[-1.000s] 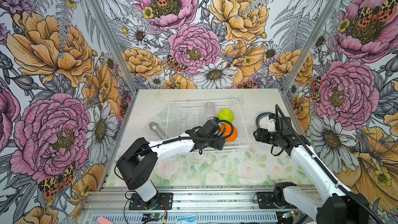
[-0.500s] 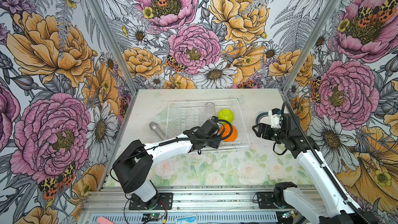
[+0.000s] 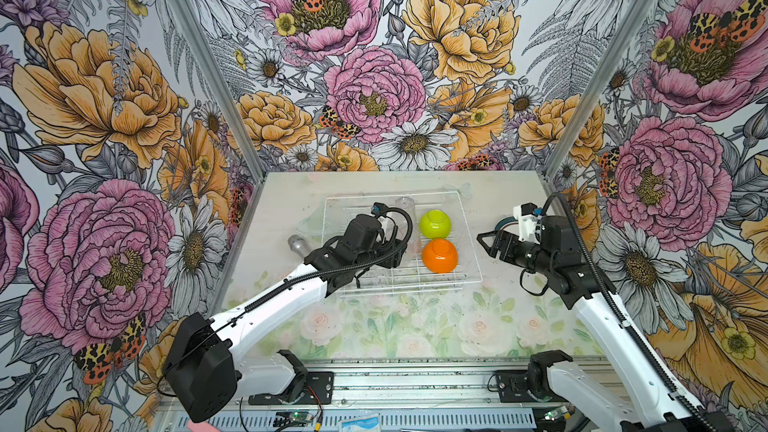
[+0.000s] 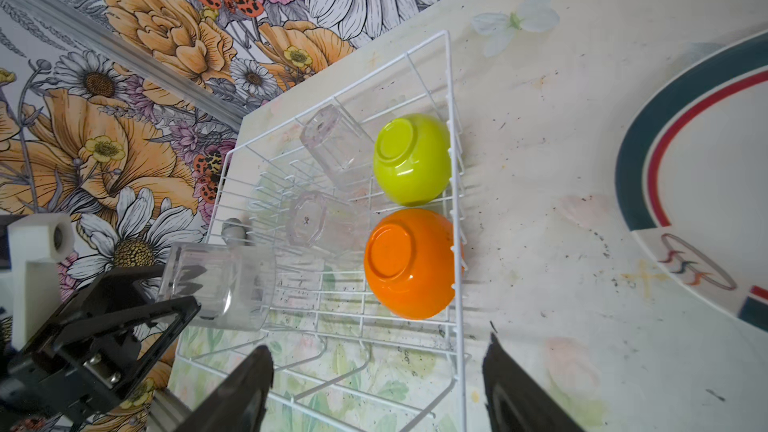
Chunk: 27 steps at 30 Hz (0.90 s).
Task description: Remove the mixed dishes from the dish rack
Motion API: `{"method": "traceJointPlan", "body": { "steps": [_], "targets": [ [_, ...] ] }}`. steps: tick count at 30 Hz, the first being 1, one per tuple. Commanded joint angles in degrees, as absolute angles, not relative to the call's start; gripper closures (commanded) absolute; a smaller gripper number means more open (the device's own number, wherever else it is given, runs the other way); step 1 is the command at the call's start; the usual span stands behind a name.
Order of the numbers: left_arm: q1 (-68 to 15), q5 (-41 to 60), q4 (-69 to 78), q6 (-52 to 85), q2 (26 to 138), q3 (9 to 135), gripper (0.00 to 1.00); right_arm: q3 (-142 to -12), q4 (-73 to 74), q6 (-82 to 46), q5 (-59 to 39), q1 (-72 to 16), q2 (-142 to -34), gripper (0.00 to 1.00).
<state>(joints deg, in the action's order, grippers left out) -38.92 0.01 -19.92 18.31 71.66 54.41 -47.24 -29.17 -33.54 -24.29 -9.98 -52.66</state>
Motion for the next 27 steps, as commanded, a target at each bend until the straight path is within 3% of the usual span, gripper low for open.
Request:
{"method": "traceJointPlan", "body": {
  "steps": [1, 13, 27],
  "targets": [
    [-34.8, 7.19, -13.99, 21.7, 69.1, 53.54, 0.41, -44.66, -22.49, -37.45, -24.35, -13.58, -51.99, 0.2],
    [-29.1, 18.5, -3.26, 33.38, 69.01, 56.09, 0.41, -31.74, 8.13, -46.49, -23.94, -19.64, -53.15, 0.25],
    [-29.78, 27.36, 5.98, 44.91, 77.16, 60.15, 0.42, -33.43, 20.45, -40.15, -21.7, -26.41, -59.08, 0.31]
  ]
}}
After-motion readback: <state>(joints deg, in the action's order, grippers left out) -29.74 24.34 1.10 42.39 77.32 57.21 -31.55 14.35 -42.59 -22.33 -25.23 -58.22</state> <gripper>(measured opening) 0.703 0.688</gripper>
